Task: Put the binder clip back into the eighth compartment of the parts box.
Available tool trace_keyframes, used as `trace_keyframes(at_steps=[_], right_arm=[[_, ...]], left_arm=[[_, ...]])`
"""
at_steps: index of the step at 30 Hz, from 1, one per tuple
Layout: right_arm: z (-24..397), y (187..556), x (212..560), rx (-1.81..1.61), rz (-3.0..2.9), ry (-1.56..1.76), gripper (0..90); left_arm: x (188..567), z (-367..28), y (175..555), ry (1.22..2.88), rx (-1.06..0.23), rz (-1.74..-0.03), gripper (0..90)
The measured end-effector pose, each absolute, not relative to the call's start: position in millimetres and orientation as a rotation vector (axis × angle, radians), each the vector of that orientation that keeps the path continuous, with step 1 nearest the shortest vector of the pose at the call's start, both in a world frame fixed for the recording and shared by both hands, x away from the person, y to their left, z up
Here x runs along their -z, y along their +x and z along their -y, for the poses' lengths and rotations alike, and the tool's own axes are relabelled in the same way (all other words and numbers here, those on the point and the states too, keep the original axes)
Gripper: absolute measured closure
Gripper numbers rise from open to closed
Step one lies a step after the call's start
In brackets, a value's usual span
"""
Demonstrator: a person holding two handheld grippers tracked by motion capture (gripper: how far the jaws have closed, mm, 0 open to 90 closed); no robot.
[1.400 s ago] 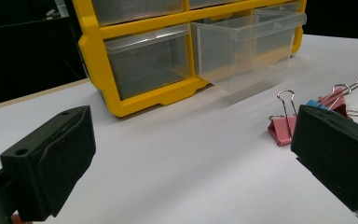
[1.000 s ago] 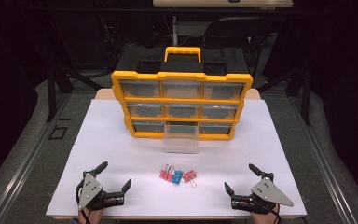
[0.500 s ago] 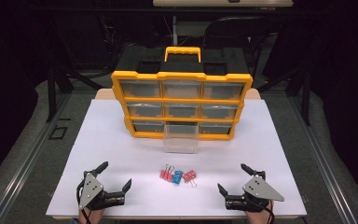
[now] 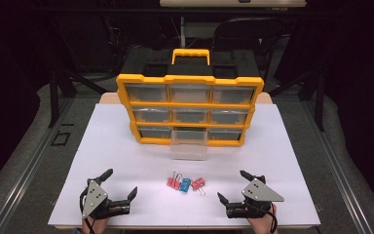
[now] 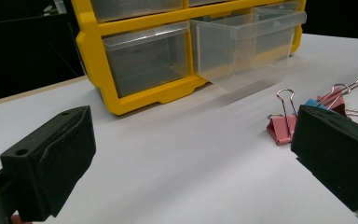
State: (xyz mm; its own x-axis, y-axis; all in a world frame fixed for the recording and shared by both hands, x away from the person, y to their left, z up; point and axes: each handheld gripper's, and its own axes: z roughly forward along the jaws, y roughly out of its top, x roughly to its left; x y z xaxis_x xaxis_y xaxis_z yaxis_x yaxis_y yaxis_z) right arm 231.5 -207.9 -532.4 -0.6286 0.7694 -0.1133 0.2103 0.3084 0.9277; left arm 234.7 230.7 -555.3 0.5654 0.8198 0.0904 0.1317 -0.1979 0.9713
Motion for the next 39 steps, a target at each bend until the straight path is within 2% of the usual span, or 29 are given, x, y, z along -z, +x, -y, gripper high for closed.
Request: trace_keyframes(at_steps=[16, 22, 31, 39], right_arm=[[180, 247, 532, -1.318, -2.141, 0.827, 0.9], [171, 252, 534, -1.296, -2.181, 0.808, 3.8], [155, 257, 540, -1.241, -2.250, 0.759, 17.2], [140, 262, 545, -1.158, -2.298, 0.712, 38.9]], left_arm=[[555, -232, 236, 1.680, -0.766, -0.807, 0.0], [555, -232, 235, 1.680, -0.769, -0.802, 0.0], [555, -232, 236, 1.685, -0.764, -0.804, 0.0], [555, -233, 236, 1.683, -0.763, -0.806, 0.0]])
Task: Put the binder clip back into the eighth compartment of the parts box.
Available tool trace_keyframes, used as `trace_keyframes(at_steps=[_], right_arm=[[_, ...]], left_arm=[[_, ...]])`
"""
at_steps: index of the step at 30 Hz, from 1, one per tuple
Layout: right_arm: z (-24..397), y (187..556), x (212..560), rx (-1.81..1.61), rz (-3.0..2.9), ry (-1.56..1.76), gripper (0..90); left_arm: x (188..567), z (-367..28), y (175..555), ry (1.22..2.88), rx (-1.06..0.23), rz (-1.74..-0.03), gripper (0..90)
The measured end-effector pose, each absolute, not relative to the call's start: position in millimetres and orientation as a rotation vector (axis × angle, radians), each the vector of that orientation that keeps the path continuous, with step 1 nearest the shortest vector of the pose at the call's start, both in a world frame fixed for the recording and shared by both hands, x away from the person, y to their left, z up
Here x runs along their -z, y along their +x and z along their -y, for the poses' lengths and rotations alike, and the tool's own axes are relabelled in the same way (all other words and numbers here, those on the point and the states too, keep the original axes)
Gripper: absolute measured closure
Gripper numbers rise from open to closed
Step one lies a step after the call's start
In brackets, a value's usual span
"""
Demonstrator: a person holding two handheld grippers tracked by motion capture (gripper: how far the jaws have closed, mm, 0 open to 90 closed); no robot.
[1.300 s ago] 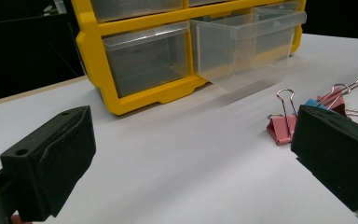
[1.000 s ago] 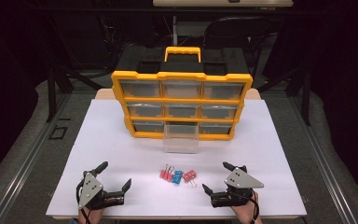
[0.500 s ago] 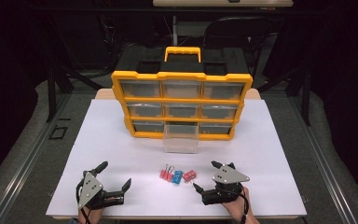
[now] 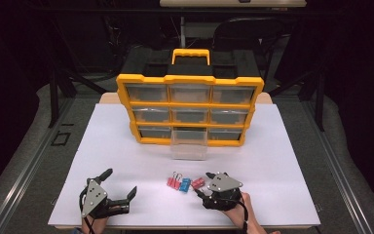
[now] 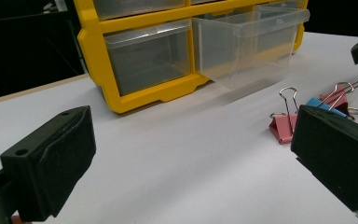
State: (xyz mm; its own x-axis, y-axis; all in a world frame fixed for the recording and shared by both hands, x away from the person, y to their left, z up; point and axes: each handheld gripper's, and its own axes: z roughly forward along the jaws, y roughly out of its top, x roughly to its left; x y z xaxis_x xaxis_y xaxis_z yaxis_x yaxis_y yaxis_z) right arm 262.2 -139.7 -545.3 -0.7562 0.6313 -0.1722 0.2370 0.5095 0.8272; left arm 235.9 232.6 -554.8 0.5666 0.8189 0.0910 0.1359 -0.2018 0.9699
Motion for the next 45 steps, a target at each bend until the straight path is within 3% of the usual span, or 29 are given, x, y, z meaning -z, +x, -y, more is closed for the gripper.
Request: trace_keyframes(at_steps=[6, 18, 39, 41, 43, 45], right_arm=[[132, 265, 548, -1.107, -2.316, 0.688, 54.3], [128, 266, 552, -1.049, -2.342, 0.654, 73.4], [136, 266, 543, -1.087, -2.324, 0.666, 78.3], [137, 266, 542, -1.096, -2.327, 0.671, 80.2], [138, 267, 541, -1.112, -2.317, 0.680, 87.6], [139, 267, 540, -1.117, -2.319, 0.692, 88.1]], left_arm=[[555, -233, 236, 1.686, -0.764, -0.806, 0.0], [555, -233, 237, 1.689, -0.761, -0.808, 0.0], [555, -234, 237, 1.685, -0.766, -0.808, 0.0], [555, -234, 237, 1.685, -0.766, -0.811, 0.0], [555, -234, 238, 1.684, -0.766, -0.812, 0.0], [555, -233, 238, 1.685, -0.765, -0.811, 0.0]])
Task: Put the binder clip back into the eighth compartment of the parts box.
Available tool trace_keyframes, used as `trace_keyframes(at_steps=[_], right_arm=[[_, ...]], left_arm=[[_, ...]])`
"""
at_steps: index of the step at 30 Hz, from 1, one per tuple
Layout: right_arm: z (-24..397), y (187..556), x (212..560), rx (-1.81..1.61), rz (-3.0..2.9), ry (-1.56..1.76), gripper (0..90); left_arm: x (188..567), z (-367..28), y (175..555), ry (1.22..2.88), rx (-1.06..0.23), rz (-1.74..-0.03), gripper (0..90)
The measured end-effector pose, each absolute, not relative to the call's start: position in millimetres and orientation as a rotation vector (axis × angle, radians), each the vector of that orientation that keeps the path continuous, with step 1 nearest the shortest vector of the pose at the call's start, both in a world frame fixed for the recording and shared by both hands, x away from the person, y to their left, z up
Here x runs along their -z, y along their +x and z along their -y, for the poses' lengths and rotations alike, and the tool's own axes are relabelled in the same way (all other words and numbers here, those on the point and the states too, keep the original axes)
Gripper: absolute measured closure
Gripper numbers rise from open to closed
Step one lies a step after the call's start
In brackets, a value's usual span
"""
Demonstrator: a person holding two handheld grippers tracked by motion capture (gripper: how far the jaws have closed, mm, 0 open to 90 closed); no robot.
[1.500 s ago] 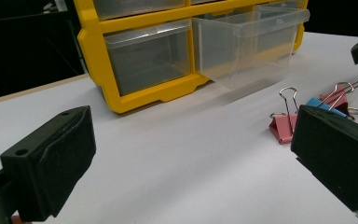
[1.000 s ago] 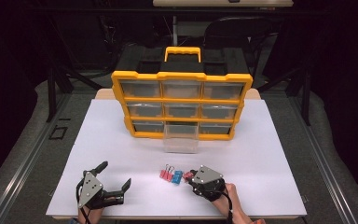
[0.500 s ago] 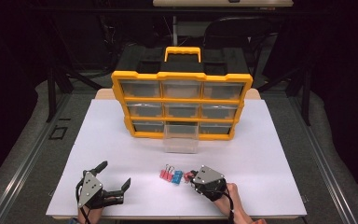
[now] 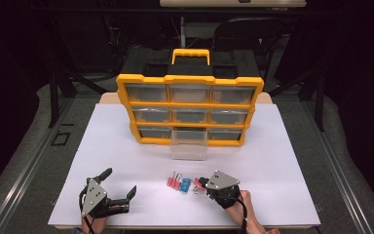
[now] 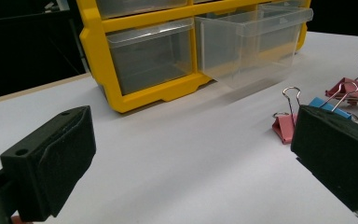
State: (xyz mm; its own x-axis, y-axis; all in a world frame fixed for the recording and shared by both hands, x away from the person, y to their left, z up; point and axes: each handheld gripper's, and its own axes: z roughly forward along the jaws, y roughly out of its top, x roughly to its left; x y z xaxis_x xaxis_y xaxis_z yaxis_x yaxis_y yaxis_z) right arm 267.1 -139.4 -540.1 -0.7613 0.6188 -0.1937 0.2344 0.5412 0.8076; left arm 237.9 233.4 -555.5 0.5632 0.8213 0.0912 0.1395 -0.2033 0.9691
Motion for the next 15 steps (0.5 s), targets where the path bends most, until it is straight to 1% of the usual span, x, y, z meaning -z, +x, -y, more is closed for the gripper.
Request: trace_keyframes(at_steps=[15], right_arm=[[146.8, 268.9, 530.4, -1.179, -2.287, 0.760, 88.6]], left_arm=[[555.2, -233.7, 238.2, 1.685, -0.768, -0.812, 0.0]])
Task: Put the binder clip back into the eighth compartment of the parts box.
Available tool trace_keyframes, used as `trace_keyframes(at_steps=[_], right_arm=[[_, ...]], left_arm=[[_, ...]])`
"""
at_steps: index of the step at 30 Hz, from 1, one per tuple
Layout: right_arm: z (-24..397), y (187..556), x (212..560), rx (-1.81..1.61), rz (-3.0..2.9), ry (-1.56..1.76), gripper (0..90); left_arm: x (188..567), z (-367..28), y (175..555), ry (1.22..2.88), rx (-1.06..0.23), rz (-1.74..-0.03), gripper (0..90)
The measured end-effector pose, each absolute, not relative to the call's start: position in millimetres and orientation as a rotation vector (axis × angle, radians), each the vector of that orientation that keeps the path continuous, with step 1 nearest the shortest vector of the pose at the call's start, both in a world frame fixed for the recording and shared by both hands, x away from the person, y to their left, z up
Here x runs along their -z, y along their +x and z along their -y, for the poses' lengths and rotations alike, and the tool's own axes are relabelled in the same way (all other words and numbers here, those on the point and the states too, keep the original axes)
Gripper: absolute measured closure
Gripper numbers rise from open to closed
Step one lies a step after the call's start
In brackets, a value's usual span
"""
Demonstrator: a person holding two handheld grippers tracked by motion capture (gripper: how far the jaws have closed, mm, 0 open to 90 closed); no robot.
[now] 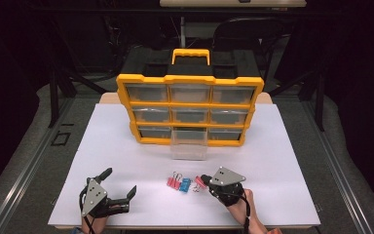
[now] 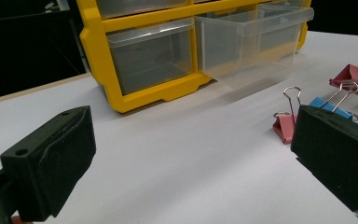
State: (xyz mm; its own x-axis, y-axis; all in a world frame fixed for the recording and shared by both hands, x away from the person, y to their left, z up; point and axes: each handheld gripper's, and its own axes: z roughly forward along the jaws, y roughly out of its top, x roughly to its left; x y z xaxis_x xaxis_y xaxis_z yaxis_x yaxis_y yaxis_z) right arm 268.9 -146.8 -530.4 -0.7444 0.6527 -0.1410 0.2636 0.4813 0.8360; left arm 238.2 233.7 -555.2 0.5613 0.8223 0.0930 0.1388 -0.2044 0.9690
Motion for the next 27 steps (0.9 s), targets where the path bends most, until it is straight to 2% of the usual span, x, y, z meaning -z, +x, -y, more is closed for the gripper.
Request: trace_keyframes(at_steps=[27], right_arm=[[164, 276, 514, -1.210, -2.198, 0.840, 88.7]], left_arm=[[554, -233, 237, 1.679, -0.778, -0.812, 0.0]])
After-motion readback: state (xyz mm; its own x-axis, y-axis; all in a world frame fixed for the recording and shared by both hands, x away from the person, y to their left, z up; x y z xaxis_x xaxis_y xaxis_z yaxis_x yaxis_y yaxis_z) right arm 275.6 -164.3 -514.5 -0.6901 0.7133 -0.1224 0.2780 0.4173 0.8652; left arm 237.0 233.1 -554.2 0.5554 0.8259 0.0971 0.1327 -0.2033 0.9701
